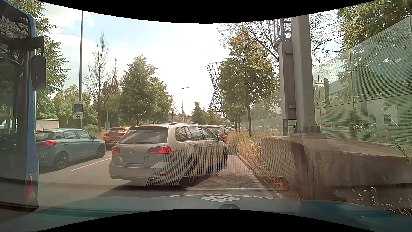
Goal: Follow the waypoints while adhering to traffic rules and regulations
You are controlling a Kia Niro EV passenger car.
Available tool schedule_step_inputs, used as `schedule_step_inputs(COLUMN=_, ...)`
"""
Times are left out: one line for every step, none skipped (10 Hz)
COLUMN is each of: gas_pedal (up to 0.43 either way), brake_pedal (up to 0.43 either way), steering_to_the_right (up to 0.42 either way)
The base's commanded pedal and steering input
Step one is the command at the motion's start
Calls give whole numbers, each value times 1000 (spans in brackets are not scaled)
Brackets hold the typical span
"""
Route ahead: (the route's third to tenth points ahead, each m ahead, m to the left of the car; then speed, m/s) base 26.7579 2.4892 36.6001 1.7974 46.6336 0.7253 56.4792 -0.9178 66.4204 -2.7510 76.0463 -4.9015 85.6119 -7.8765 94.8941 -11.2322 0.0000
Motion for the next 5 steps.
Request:
schedule_step_inputs(gas_pedal=0, brake_pedal=287, steering_to_the_right=-13)
schedule_step_inputs(gas_pedal=0, brake_pedal=287, steering_to_the_right=-13)
schedule_step_inputs(gas_pedal=0, brake_pedal=287, steering_to_the_right=-13)
schedule_step_inputs(gas_pedal=0, brake_pedal=287, steering_to_the_right=-12)
schedule_step_inputs(gas_pedal=0, brake_pedal=287, steering_to_the_right=-12)
